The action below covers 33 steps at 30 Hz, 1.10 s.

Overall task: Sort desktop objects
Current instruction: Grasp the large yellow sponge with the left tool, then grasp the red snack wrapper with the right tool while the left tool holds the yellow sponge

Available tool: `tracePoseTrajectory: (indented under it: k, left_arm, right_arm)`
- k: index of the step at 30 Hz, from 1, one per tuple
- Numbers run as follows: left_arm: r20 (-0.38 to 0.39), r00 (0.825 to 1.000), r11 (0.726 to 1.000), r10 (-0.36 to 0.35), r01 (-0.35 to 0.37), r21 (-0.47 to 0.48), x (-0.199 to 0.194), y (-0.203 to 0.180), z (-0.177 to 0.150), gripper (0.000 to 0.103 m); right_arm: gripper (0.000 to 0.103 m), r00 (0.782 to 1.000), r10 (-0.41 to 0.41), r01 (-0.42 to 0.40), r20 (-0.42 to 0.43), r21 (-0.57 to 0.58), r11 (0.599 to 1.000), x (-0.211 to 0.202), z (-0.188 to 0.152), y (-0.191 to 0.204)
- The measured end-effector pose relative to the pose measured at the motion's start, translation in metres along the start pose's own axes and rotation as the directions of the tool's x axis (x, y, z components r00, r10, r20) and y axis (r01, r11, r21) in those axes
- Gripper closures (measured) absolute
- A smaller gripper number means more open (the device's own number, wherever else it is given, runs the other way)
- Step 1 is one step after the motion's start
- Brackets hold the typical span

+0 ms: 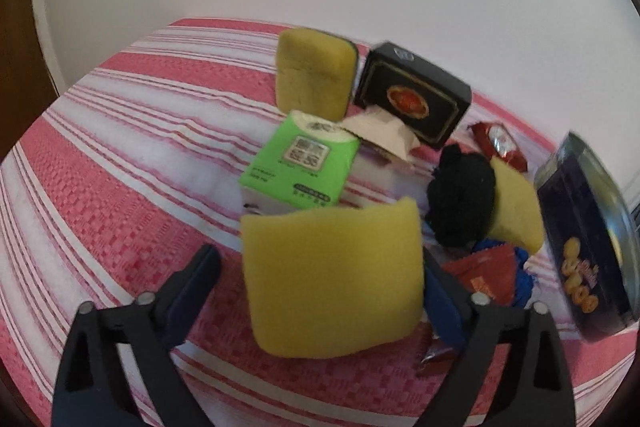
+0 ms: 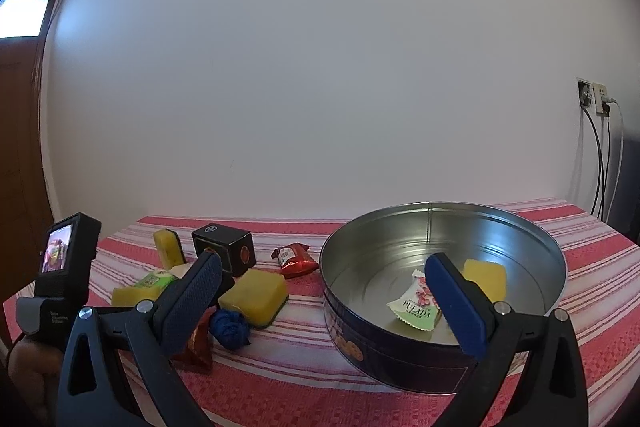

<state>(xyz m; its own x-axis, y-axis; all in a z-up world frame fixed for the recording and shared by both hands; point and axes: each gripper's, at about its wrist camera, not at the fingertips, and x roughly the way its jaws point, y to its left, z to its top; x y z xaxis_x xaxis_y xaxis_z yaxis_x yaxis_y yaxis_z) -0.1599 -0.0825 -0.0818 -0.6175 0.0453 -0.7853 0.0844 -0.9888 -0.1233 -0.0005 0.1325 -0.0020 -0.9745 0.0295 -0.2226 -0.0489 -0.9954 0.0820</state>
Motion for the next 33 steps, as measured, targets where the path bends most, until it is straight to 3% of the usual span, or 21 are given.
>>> tracePoseTrajectory:
  k: [2, 4, 7, 8, 9, 13, 15, 17, 20, 22, 26, 29, 33]
  left_arm:
    - [-0.026, 0.998, 0.997, 0.055, -0.054, 0.061, 0.005, -0.011, -0.002, 0.001]
    - [-0.028, 0.998, 0.996, 0.058, -0.055, 0.077, 0.005, -0.013, -0.004, 0.001]
    - [-0.006, 1.000, 0.999, 0.023, -0.022, 0.041, 0.000, -0.005, -0.005, 0.009]
    - [0.013, 1.000, 1.000, 0.007, -0.008, 0.016, -0.003, 0.000, -0.005, 0.025]
    - [0.030, 0.999, 1.000, -0.015, 0.016, -0.011, -0.006, 0.007, -0.005, 0.031]
    - [0.030, 0.999, 0.999, -0.039, 0.039, -0.002, -0.007, 0.008, -0.003, 0.032]
    - [0.045, 0.995, 0.996, -0.094, 0.094, 0.003, -0.010, 0.009, -0.004, 0.033]
    - [0.112, 0.987, 0.993, -0.114, 0.117, -0.023, -0.024, 0.017, -0.007, 0.033]
    - [0.233, 0.967, 0.987, -0.099, 0.126, -0.101, -0.045, 0.035, -0.014, 0.033]
    - [0.275, 0.959, 0.987, -0.075, 0.110, -0.116, -0.054, 0.042, -0.016, 0.033]
    - [0.321, 0.947, 0.993, 0.002, 0.036, -0.114, -0.066, 0.053, -0.020, 0.032]
    - [0.333, 0.942, 0.993, 0.026, 0.013, -0.114, -0.069, 0.059, -0.016, 0.032]
    - [0.327, 0.945, 0.990, 0.021, 0.025, -0.136, -0.070, 0.075, -0.019, 0.033]
  right_arm:
    - [0.000, 1.000, -0.001, 0.001, -0.003, -0.008, 1.000, 0.000, 0.000, 0.001]
    - [0.000, 1.000, 0.004, -0.004, -0.007, -0.012, 1.000, 0.001, -0.001, 0.002]
    - [0.000, 1.000, 0.004, -0.005, -0.012, -0.019, 1.000, 0.001, -0.001, 0.003]
    - [0.000, 1.000, 0.004, -0.005, -0.013, -0.023, 1.000, 0.001, -0.001, 0.004]
    - [0.000, 1.000, 0.004, -0.004, -0.015, -0.027, 1.000, 0.002, -0.001, 0.004]
    - [0.000, 1.000, 0.004, -0.005, -0.022, -0.045, 0.999, 0.003, -0.002, 0.007]
    - [0.000, 1.000, 0.003, -0.004, -0.025, -0.055, 0.998, 0.003, -0.002, 0.009]
    - [0.000, 0.999, 0.009, -0.011, -0.035, -0.073, 0.997, 0.005, -0.002, 0.013]
    - [0.000, 0.998, 0.008, -0.015, -0.056, -0.112, 0.994, 0.009, -0.003, 0.023]
    - [0.000, 0.997, 0.017, -0.025, -0.072, -0.102, 0.994, 0.011, -0.004, 0.028]
    - [0.000, 0.972, 0.105, -0.124, -0.210, -0.080, 0.989, 0.027, -0.011, 0.055]
    - [0.003, 0.946, 0.115, -0.153, -0.304, -0.106, 0.982, 0.041, -0.018, 0.077]
    - [0.026, 0.898, 0.128, -0.178, -0.422, -0.082, 0.981, 0.062, -0.028, 0.092]
